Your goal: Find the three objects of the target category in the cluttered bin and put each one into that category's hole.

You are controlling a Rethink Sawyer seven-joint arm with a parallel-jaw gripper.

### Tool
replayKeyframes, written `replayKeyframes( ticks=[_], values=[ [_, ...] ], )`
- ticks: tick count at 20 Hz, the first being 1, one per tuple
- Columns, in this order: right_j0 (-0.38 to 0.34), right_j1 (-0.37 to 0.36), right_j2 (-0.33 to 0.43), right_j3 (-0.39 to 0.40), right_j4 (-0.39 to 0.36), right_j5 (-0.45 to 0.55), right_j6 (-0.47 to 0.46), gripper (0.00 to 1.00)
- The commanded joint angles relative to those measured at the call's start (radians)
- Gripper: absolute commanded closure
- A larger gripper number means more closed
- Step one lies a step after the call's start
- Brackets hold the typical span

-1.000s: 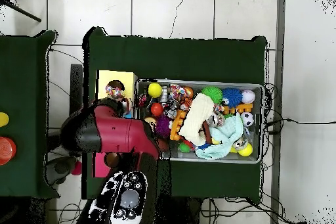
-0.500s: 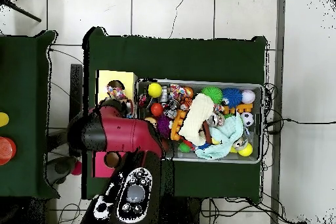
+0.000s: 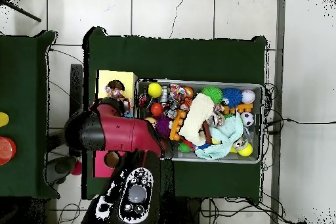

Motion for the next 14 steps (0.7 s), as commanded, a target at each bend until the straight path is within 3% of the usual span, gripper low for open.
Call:
replayKeyframes(
  ticks=[1, 8, 14],
  values=[
    [-0.037, -0.011, 0.117, 0.070, 0.085, 0.076, 0.261, 1.00],
    [-0.018, -0.011, 0.099, 0.049, 0.141, 0.100, 0.274, 1.00],
    [0.003, 0.008, 0.068, 0.041, 0.142, 0.100, 0.247, 1.00]
  ],
)
